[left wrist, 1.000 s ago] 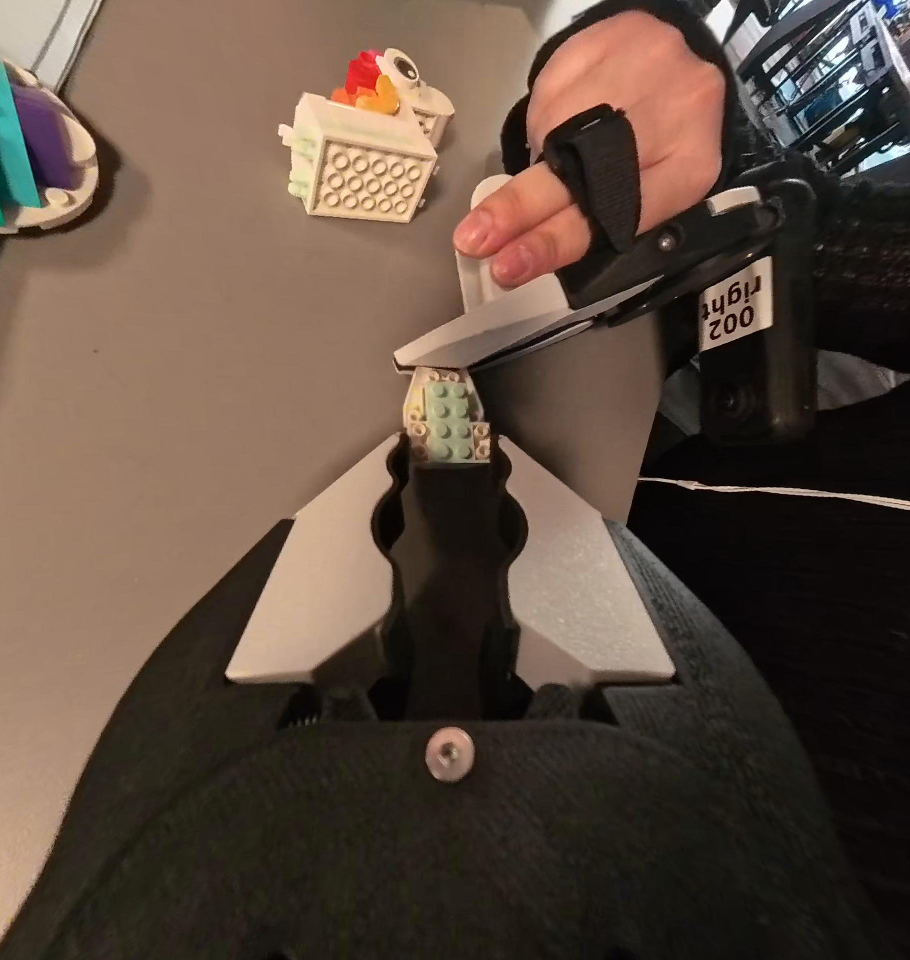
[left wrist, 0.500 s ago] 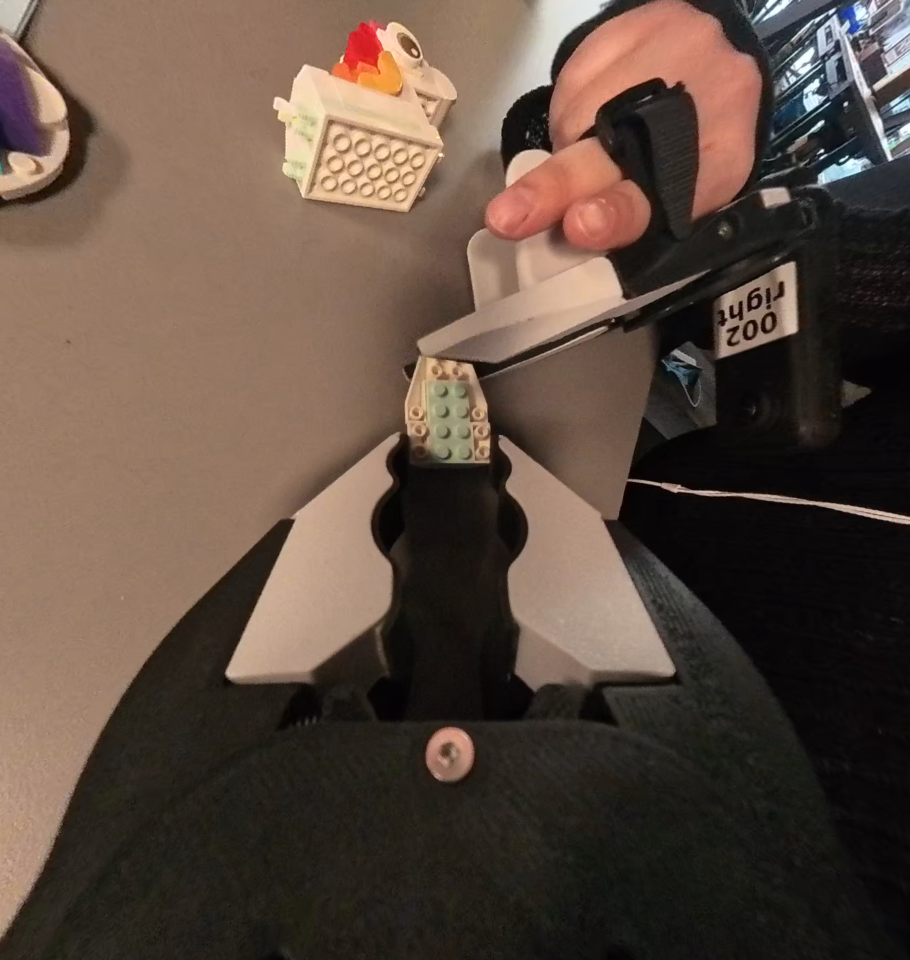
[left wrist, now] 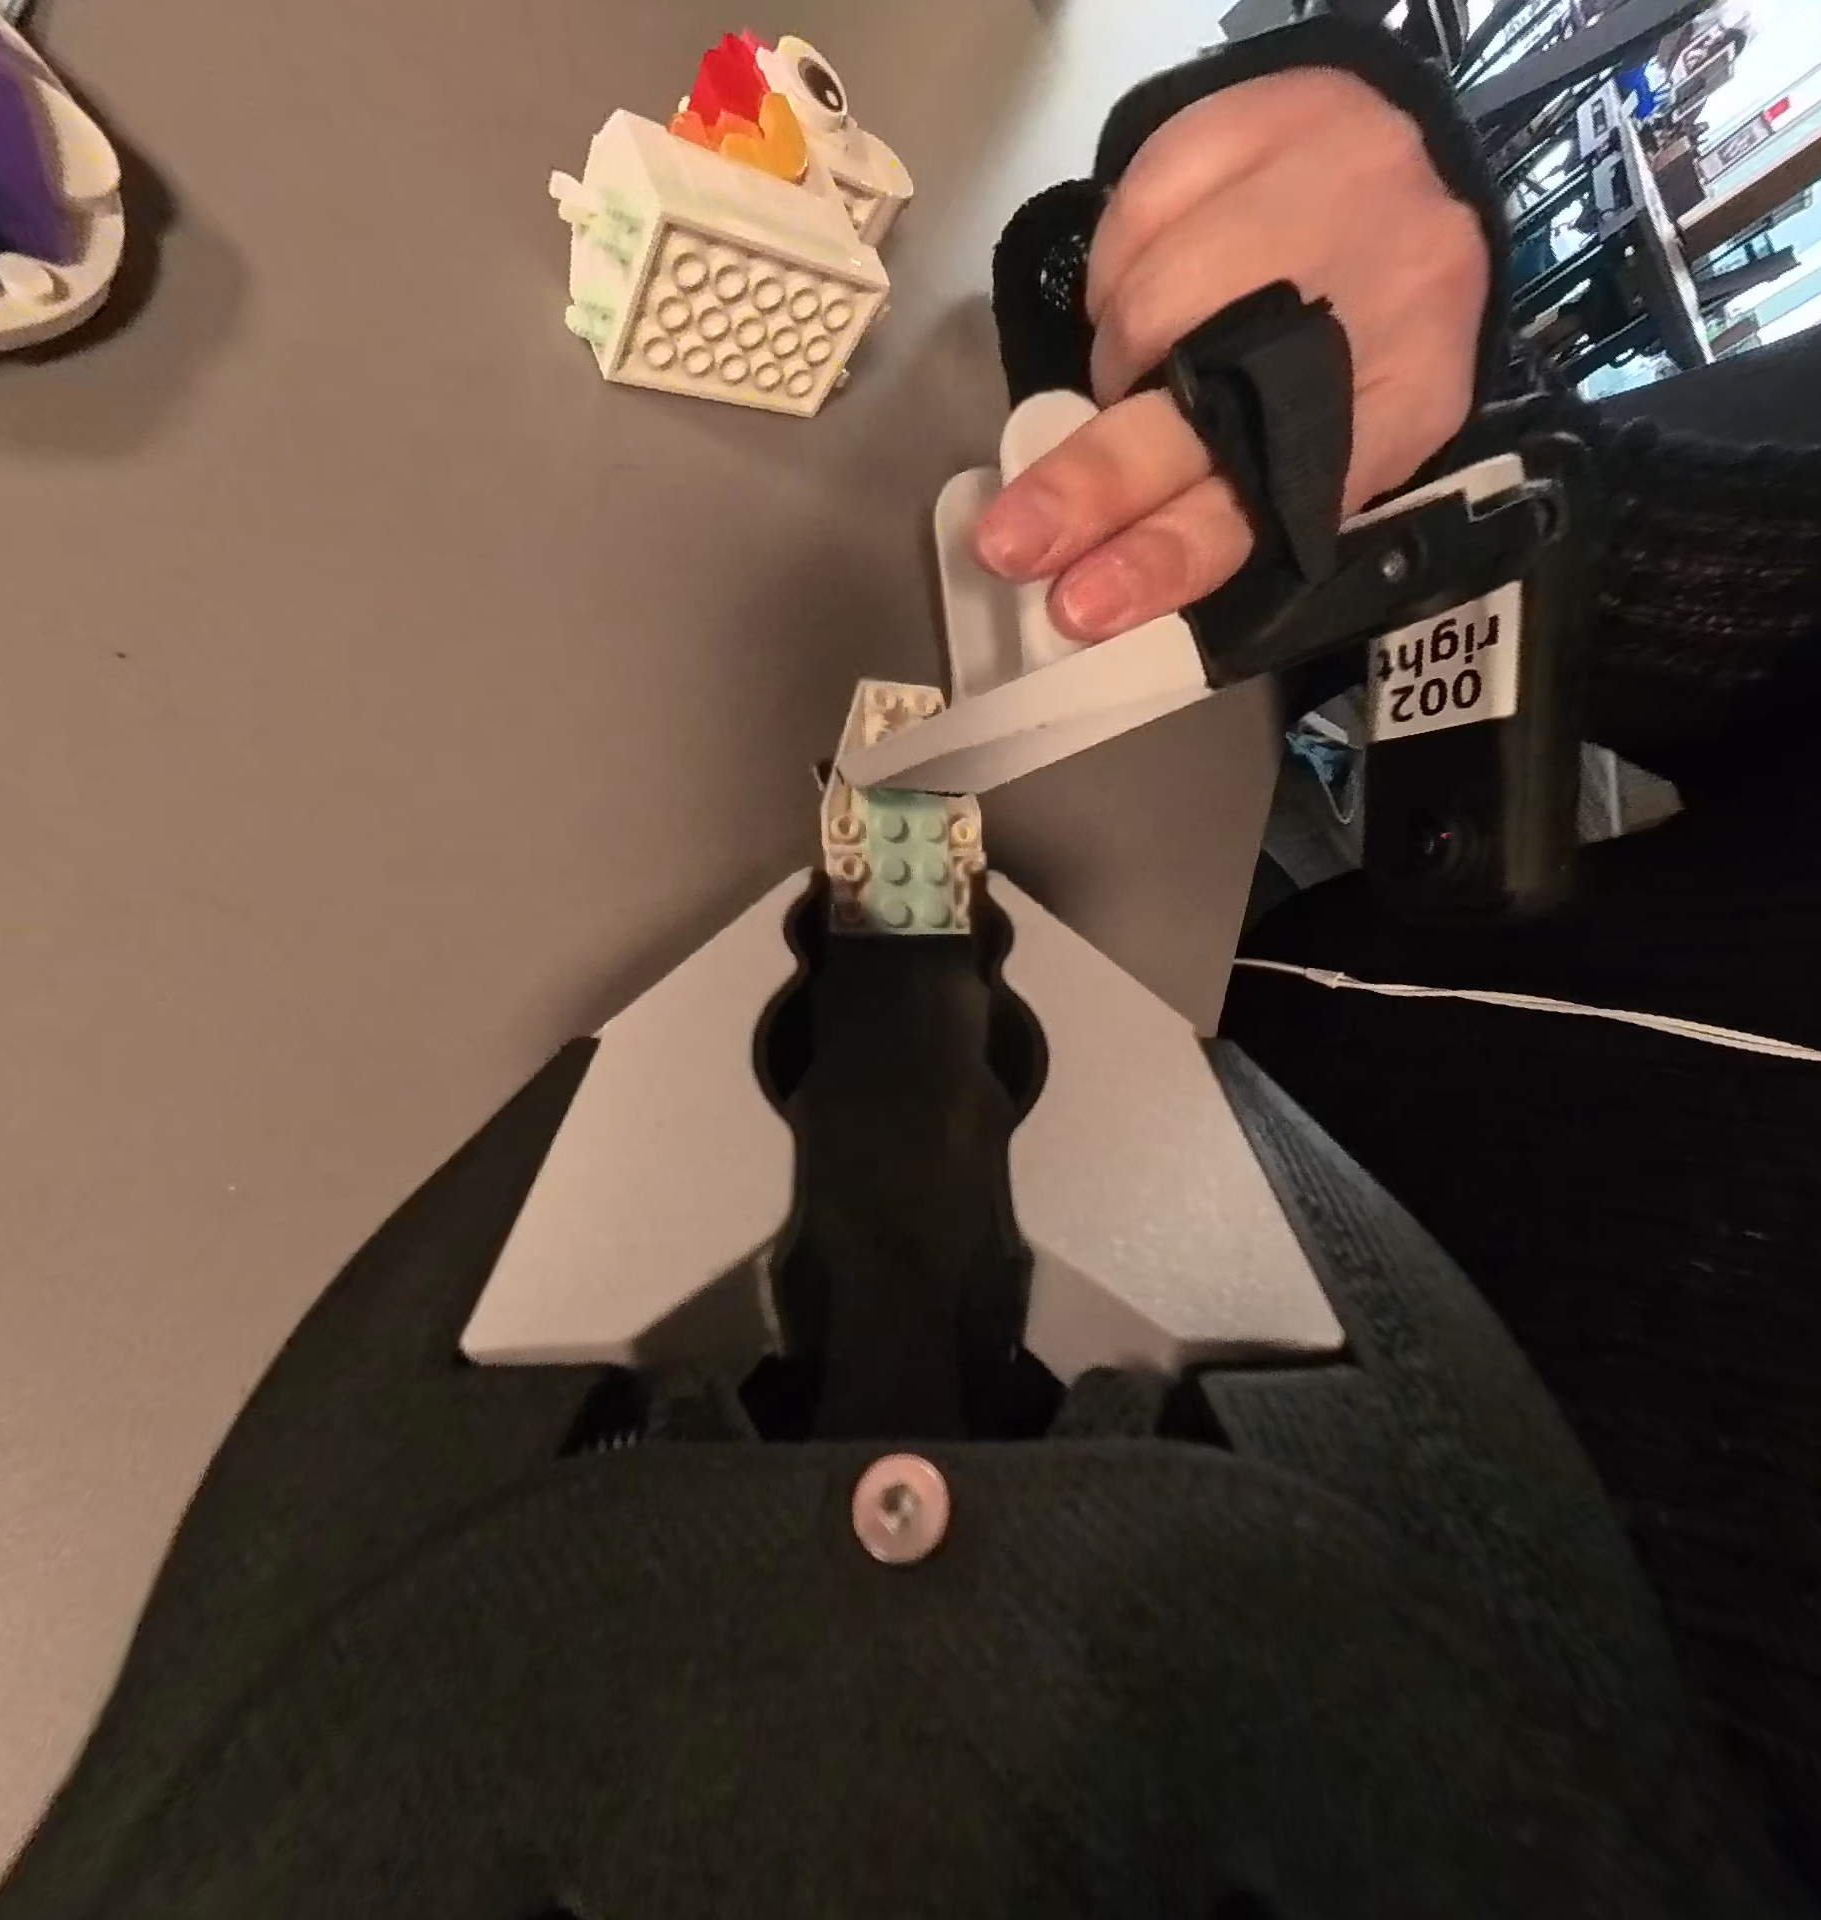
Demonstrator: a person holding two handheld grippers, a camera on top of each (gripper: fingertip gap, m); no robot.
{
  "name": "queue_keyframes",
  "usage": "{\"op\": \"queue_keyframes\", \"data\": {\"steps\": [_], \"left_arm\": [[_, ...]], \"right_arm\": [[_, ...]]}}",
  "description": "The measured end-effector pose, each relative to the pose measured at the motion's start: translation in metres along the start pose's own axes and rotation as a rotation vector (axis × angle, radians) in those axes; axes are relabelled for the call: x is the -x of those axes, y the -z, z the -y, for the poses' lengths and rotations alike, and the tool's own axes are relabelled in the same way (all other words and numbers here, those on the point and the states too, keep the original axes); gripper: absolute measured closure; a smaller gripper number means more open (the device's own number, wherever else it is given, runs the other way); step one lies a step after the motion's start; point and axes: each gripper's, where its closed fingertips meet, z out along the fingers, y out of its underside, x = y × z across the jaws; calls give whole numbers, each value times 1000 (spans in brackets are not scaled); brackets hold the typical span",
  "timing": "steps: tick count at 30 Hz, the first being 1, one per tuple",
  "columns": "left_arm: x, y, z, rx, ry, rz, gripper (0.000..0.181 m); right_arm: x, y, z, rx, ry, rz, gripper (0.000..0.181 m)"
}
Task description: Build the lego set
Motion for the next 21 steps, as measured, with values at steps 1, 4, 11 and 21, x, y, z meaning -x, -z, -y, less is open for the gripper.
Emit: {"op": "queue_keyframes", "data": {"steps": [1,4,11,21], "left_arm": [[0,0,0,-3,12,-7,156],[-1,1,0,-4,10,-11,155],[-17,15,16,-140,-429,134,123],[-10,0,16,-13,-1140,606,146]], "right_arm": [[0,0,0,7,-7,8,173],[1,0,-1,23,-46,34,174],[-8,1,-3,-27,-332,61,174],[-20,11,-2,-109,-512,70,173]]}}
